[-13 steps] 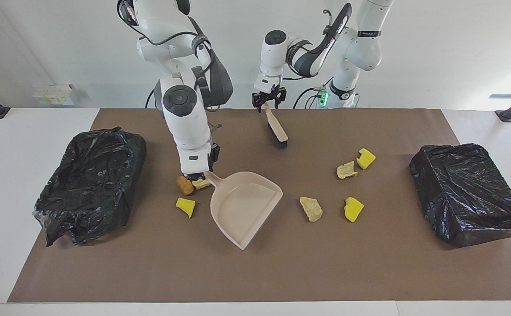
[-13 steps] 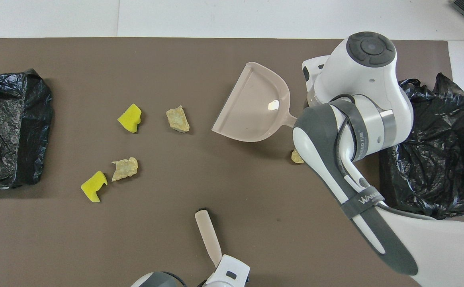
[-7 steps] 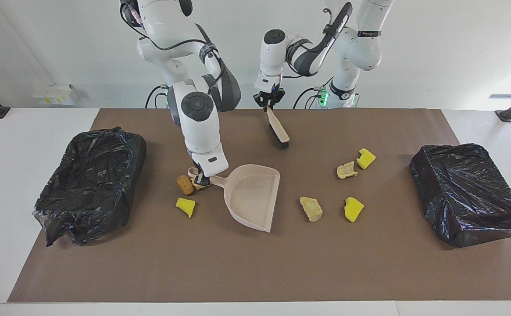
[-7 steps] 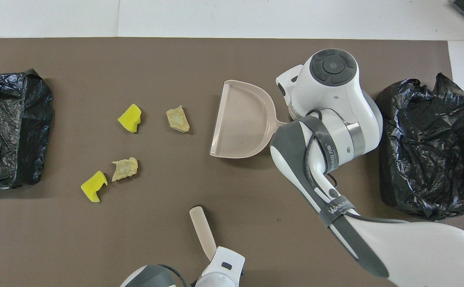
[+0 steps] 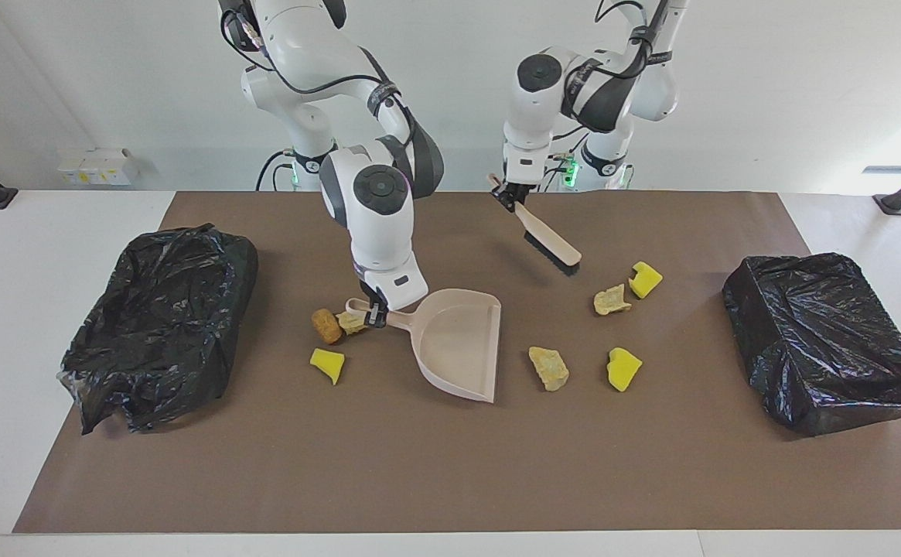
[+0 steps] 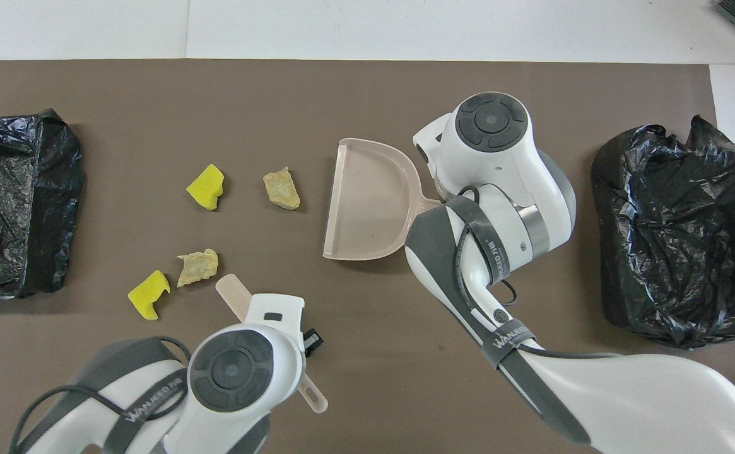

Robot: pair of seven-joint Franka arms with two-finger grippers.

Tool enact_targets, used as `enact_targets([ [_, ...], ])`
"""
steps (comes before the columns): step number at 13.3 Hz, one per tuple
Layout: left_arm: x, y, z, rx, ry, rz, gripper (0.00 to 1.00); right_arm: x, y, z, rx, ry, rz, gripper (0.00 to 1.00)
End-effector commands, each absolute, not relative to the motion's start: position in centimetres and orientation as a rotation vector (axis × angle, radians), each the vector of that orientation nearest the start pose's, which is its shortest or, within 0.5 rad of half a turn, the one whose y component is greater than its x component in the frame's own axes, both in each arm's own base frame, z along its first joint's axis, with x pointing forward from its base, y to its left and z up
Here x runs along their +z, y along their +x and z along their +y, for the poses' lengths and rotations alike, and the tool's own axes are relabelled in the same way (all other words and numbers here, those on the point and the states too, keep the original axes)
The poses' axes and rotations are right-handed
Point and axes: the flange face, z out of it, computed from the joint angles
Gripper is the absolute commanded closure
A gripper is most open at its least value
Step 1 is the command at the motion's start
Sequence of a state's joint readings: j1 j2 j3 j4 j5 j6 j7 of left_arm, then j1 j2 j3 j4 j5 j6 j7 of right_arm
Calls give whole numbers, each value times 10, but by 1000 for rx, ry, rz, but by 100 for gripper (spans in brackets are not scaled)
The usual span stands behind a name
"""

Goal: Sweep and dump trash in bin
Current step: 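Grasp the beige brush handle with the left gripper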

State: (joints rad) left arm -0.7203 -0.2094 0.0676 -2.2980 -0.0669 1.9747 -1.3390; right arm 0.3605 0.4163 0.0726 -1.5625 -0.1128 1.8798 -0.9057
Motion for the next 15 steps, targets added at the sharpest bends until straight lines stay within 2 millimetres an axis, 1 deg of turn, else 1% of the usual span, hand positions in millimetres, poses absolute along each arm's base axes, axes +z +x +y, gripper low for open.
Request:
enact_targets([
  [1,419,394,-240,248,-2758,-1235,100,393,611,268,169,-2451,-2074,100],
  [2,415,407,-214,263,-2700,-1303,100,391,611,269,170,-2448,-2076,100],
  [4,413,418,-176,248,-2625,-1333,100,381,608,274,201,-2465,-2040,100],
  [5,412,429,-145,263,-2601,-1374,100,377,601,279,233,-2461,-2027,100],
  [6,406,433,-121,306,-2636,-1303,100,378,596,280,285,-2455,-2010,100],
  [7,396,427,-112,339,-2675,-1213,100,379,592,283,322,-2462,-1989,100],
  [8,383,419,-110,366,-2674,-1177,100,381,590,288,311,-2468,-1984,100],
  [9,369,409,-111,390,-2670,-1146,100,380,592,286,303,-2467,-1972,100],
  [10,363,408,-113,359,-2694,-1146,100,379,595,277,321,-2454,-1981,100],
  [12,362,415,-120,301,-2738,-1146,100,378,596,277,309,-2409,-2028,100],
  [13,362,417,-134,263,-2782,-1119,100,379,597,278,290,-2412,-2030,100],
  [15,348,421,-157,224,-2858,-985,100,378,599,280,261,-2415,-2033,100],
])
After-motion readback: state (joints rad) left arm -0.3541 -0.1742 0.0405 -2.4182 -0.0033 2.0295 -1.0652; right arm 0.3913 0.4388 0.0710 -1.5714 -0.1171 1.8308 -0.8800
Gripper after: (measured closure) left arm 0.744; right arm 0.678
